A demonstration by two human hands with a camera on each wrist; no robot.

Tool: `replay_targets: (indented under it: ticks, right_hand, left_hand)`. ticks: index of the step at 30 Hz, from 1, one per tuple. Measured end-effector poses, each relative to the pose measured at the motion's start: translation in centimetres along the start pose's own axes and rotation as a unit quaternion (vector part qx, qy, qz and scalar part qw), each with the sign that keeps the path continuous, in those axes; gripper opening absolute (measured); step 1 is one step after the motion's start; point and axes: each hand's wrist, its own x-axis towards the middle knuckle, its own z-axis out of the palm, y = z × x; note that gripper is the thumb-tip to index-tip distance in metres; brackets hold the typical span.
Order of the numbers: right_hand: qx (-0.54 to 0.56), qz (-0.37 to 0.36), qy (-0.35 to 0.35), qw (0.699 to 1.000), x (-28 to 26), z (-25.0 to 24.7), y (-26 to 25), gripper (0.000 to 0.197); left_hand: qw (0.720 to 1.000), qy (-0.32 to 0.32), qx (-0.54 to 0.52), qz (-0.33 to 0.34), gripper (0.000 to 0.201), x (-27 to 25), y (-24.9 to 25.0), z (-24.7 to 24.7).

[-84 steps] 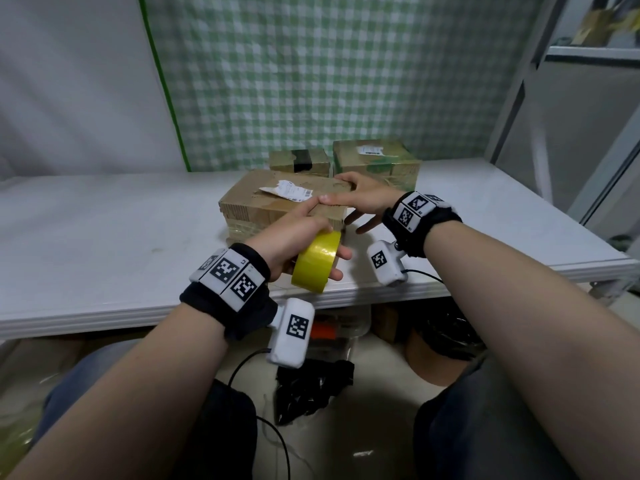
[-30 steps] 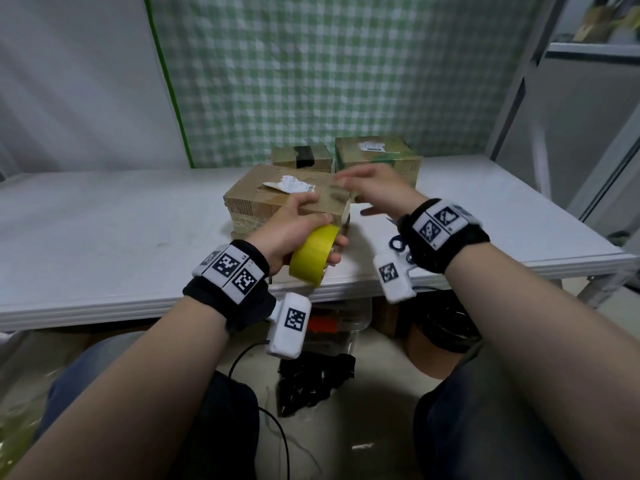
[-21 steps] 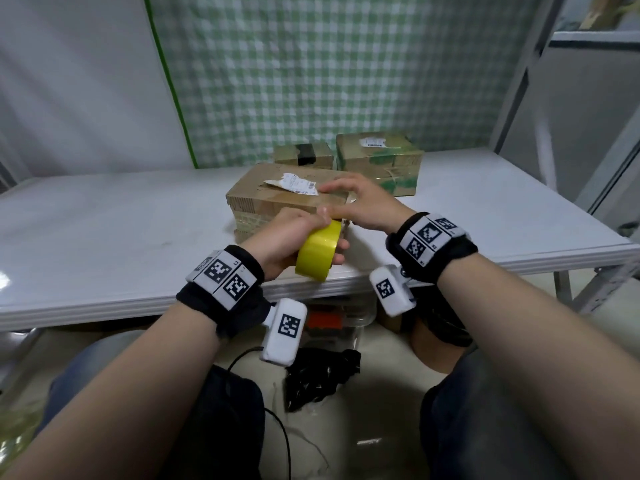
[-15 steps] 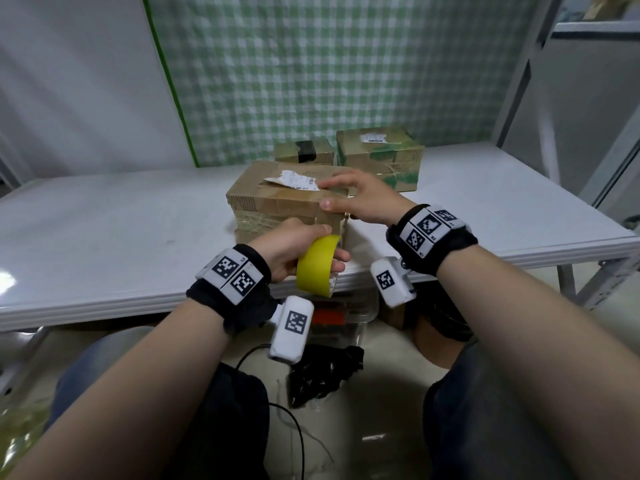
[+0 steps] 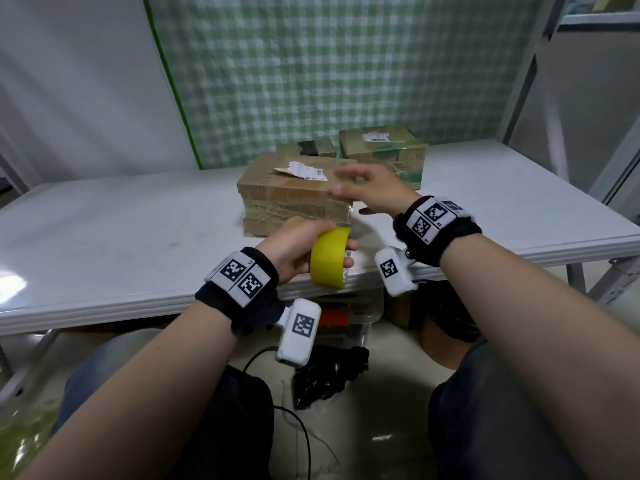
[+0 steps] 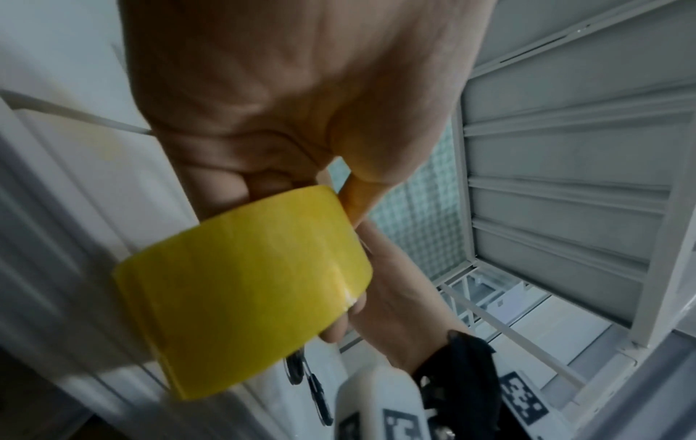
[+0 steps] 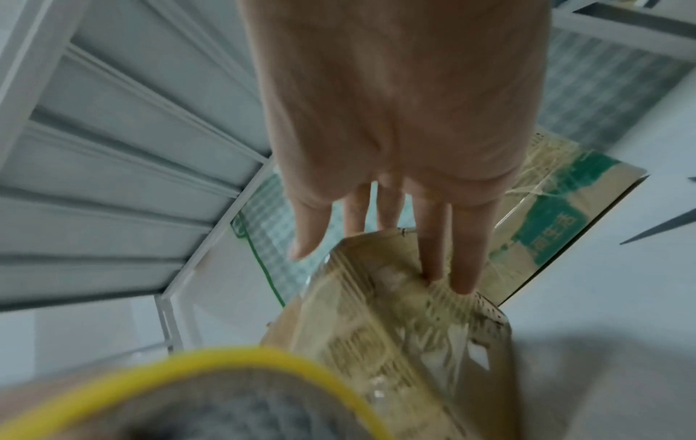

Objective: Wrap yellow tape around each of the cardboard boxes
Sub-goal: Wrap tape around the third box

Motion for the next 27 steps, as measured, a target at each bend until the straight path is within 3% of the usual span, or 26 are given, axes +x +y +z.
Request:
replay_targets:
  ticks: [3, 6, 10, 14, 17, 22, 27]
  right_hand:
    - [0.076, 0.026, 0.058, 0.995, -0.1, -1.6, 0.0, 0.031]
    - [-0.021, 0.069, 0.088, 0.994, -1.0, -3.8, 1.1, 0.007]
    - [-0.24, 0.166, 0.08, 0.953, -2.7, -6.3, 3.8, 0.025]
    - [-0.357, 0.226, 0.054, 0.905, -4.6, -7.0, 5.1, 0.046]
    - [-0.378, 0.248, 0.019, 0.892, -5.1, -6.7, 5.8, 0.055]
    - [-0.362, 0.254, 0.017, 0.897, -4.7, -6.5, 5.7, 0.034]
    - [-0.349, 0.259, 0.038, 0.9, -4.9, -6.8, 6.0, 0.037]
  left_hand:
    - [1.0, 0.01, 0.012, 0.009, 0.032, 0.2, -0.1, 0.0]
    - [1.0, 0.011, 0.024, 0.008, 0.032, 0.4, -0.1, 0.2]
    - [0.999, 0.018, 0.03, 0.006, 0.035, 0.5, 0.0, 0.4]
    - [0.999, 0.019, 0.028, 0.005, 0.036, 0.6, -0.1, 0.4]
    - [0.999, 0.02, 0.03, 0.004, 0.034, 0.6, 0.0, 0.4]
    - [0.999, 0.02, 0.027, 0.001, 0.034, 0.6, 0.1, 0.5]
    - [0.999, 0.02, 0.025, -0.002, 0.034, 0.4, 0.0, 0.5]
